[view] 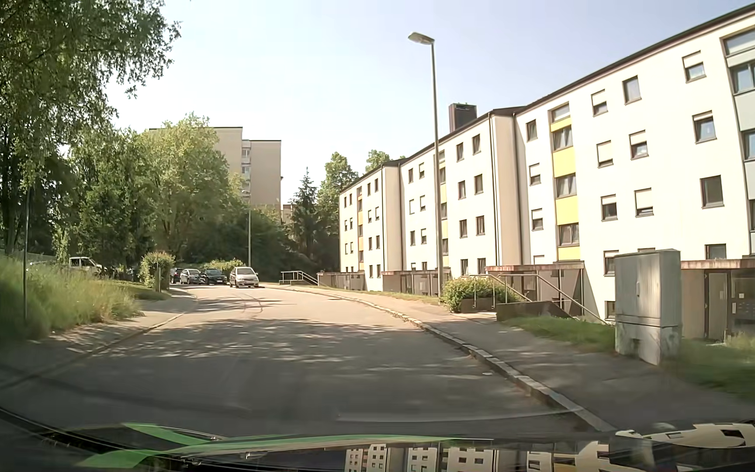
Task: Follow the waypoints while adhering to traffic rules and regulations
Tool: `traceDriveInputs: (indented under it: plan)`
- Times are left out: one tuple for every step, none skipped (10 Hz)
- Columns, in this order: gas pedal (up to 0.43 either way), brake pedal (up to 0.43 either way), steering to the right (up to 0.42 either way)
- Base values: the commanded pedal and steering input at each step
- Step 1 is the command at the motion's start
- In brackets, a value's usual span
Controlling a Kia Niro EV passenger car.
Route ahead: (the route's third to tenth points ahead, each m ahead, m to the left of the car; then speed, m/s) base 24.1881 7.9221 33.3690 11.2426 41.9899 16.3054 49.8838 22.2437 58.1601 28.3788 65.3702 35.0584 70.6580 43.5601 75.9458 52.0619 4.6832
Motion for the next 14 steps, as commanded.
traceDriveInputs:
  plan:
    - [0.110, 0.000, -0.045]
    - [0.110, 0.000, -0.048]
    - [0.110, 0.000, -0.054]
    - [0.110, 0.000, -0.061]
    - [0.110, 0.000, -0.064]
    - [0.110, 0.000, -0.064]
    - [0.110, 0.000, -0.064]
    - [0.110, 0.000, -0.067]
    - [0.110, 0.000, -0.072]
    - [0.110, 0.000, -0.077]
    - [0.110, 0.000, -0.081]
    - [0.110, 0.000, -0.082]
    - [0.110, 0.000, -0.083]
    - [0.110, 0.000, -0.083]
